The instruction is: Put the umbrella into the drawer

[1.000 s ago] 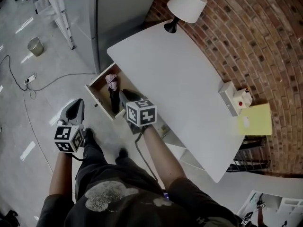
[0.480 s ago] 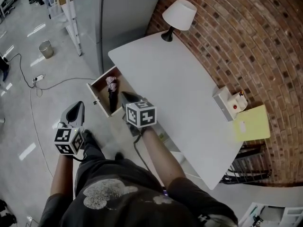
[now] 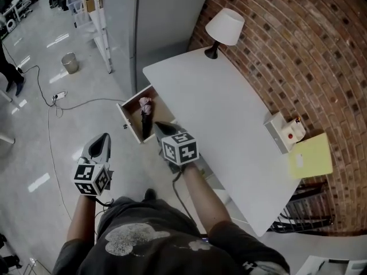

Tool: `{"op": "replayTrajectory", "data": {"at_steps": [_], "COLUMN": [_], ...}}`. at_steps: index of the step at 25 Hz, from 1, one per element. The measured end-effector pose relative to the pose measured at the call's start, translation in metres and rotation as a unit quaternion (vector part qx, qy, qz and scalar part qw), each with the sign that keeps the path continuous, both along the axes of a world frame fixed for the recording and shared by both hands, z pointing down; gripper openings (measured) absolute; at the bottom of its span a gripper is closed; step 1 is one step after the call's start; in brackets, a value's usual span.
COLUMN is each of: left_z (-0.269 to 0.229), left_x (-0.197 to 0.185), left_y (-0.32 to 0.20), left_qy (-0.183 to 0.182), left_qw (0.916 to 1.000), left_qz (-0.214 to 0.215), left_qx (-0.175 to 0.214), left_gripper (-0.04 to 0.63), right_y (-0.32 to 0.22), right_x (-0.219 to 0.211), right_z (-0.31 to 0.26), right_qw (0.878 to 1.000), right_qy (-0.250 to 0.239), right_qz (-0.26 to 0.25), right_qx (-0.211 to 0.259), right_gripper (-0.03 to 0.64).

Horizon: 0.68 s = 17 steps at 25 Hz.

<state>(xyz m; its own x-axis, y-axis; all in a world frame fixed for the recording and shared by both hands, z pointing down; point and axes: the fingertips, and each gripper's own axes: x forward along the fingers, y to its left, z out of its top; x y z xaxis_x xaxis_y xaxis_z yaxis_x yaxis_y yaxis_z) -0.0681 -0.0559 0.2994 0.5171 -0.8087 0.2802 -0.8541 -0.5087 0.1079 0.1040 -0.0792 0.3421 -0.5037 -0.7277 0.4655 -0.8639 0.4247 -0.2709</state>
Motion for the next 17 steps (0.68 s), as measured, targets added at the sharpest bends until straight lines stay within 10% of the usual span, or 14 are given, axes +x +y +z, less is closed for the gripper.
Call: {"op": "replayTrajectory", "data": {"at_steps": [17], "left_z": [-0.037], "left_x": [-0.094], "left_y": [0.067], "left_qy": [-0.012], "left_qw": [0.9991], "left_qz": [-0.014], "left_qx": [0.037], "left_gripper": [0.011], "right_y": [0.035], "right_x": [-0.068], "right_z": [-0.031], "right_qw": [1.000], "right_qy": [-0.011], "right_qz": [0.019], "right_qx": [0.007], "right_gripper": [0.005]}}
